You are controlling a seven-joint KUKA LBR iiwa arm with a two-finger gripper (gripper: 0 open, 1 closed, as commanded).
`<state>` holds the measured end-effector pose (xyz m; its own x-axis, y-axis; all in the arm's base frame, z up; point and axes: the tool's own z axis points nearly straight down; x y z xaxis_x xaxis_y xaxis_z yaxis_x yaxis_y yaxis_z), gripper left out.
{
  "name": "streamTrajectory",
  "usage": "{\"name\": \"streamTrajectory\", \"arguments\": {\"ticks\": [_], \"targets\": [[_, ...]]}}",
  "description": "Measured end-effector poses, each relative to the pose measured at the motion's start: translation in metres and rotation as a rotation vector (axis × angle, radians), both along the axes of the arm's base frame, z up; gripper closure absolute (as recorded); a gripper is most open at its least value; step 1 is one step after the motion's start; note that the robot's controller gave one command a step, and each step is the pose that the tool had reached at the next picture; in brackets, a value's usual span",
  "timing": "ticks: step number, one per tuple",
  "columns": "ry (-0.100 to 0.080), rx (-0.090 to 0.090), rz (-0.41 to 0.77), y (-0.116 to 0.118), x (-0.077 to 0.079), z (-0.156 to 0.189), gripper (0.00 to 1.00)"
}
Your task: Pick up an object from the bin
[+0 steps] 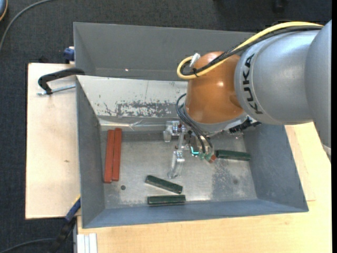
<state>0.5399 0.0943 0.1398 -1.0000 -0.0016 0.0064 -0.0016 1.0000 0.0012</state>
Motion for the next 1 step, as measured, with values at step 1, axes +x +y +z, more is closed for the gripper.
{"name": "streamTrajectory", "arguments": {"ticks": [1], "targets": [[-0.021,0.003,0.167,0.0317,0.0631,0.0808,0.00]]}}
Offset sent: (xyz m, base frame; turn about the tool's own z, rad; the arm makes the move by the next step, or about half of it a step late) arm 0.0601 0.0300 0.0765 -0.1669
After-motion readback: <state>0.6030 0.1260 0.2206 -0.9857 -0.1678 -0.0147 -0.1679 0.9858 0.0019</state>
